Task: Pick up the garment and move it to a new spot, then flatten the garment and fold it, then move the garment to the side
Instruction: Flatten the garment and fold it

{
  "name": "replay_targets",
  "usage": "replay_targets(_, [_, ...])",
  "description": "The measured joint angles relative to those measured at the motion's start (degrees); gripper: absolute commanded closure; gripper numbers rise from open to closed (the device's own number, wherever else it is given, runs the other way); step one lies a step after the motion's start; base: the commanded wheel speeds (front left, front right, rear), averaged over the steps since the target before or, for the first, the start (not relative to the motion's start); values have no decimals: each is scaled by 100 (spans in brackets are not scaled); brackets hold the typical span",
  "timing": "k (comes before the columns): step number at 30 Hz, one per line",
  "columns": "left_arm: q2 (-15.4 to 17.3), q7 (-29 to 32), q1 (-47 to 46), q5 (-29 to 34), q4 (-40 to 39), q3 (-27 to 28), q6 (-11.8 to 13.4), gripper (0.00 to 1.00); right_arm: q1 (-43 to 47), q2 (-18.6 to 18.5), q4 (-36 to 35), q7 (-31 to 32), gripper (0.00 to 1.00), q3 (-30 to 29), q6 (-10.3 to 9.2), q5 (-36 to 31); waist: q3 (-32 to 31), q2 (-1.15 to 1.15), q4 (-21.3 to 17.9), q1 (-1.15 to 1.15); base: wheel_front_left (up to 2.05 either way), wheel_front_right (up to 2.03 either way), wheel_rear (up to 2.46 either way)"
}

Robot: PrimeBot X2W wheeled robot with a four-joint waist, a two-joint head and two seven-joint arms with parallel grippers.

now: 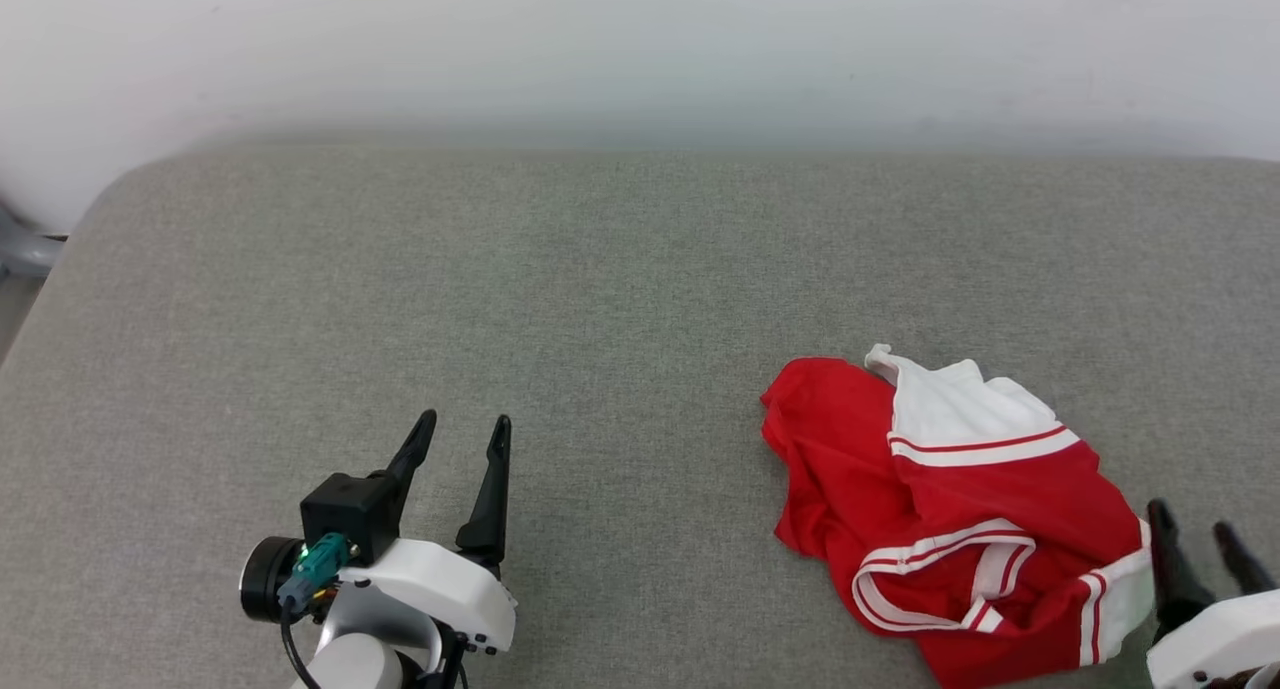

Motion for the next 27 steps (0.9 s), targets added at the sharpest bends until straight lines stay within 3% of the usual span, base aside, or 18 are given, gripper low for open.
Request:
replay_targets(5, [75, 60, 43, -10, -51, 14, 46, 0, 2, 59, -463, -1105, 0, 94, 0, -534, -131, 0, -66, 0, 0, 0, 0])
replay_targets(9, [123, 131, 105, -34, -116, 12, 88, 0, 125, 85, -832, -1455, 0, 337, 0, -967, -238, 0, -137, 0, 0, 0, 0])
replay_targets(17, [285, 431, -177, 19, -287, -63, 33, 0, 448, 152, -1639, -1413, 0, 895, 0, -1396, -288, 0, -343, 0, 0, 0, 0])
replay_targets(22, [247, 895, -821, 60, -337, -304, -230, 0, 579, 180, -2079, -1287, 0, 1150, 0, -1418, -166, 0, -544, 0, 0, 0, 0])
replay_targets(27, [-1, 1575, -1656, 71, -146, -721, -579, 0, 581, 188, -2275, -1267, 0, 1270, 0, -1201, 93, 0, -768, 0, 0, 0, 0])
